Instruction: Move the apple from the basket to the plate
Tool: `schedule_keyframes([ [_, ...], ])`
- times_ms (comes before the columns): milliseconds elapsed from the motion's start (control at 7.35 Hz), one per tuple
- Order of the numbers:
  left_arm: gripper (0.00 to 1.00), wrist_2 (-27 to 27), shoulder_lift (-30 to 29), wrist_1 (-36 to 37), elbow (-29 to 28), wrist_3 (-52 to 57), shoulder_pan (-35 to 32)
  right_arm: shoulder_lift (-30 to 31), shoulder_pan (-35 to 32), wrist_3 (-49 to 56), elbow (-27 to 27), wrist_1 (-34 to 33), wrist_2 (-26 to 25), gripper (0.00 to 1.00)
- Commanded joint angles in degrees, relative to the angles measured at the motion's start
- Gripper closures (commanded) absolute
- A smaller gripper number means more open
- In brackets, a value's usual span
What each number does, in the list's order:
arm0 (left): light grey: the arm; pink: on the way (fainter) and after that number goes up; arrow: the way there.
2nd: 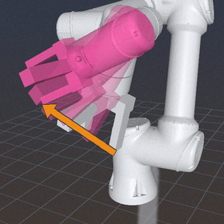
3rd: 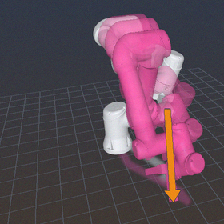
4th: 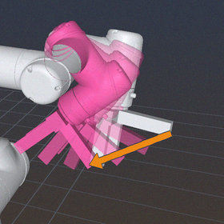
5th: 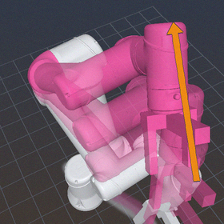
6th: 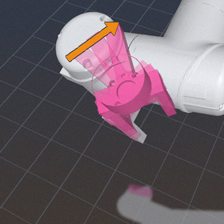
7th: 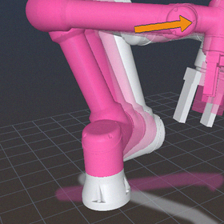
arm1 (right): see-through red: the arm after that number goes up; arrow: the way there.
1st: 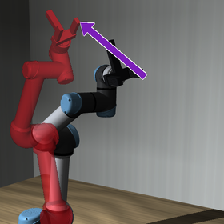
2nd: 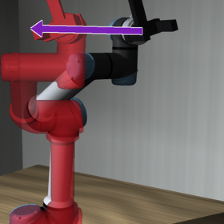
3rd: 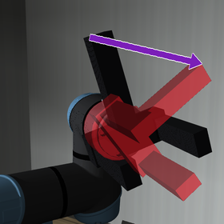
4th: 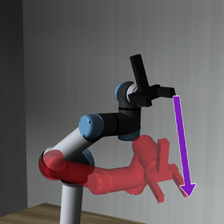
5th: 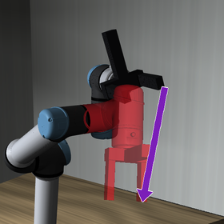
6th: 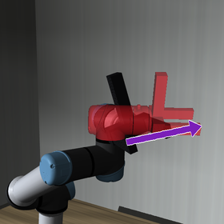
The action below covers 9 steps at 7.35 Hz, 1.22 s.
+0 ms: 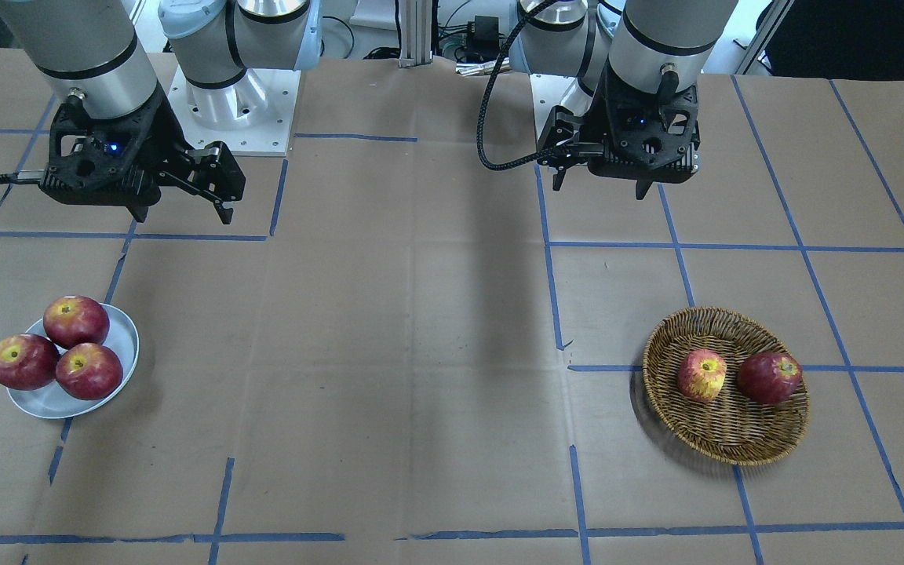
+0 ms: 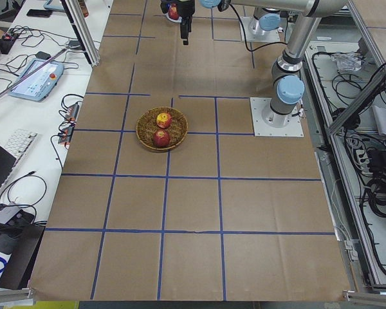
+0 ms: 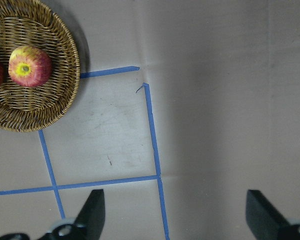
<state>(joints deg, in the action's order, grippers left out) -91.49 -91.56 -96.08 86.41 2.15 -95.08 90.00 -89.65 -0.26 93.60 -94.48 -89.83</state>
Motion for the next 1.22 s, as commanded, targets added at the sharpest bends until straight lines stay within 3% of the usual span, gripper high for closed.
schedule_keyframes([
  [0, 0.00, -0.18, -0.47, 2.46, 1.47, 0.92, 0.60, 0.09, 0.00, 0.00, 0.00, 0.00, 0.00, 0.00],
  [272, 0.01, -0.10, -1.59, 5.98, 3.23, 11.66, 3.66, 0.00, 0.00, 0.00, 0.00, 0.00, 0.00, 0.00],
  [1088, 0.01, -0.09, -13.09, 30.48, 13.51, 35.87, 17.99, 0.09, 0.00, 0.00, 0.09, 0.09, 0.00, 0.00],
])
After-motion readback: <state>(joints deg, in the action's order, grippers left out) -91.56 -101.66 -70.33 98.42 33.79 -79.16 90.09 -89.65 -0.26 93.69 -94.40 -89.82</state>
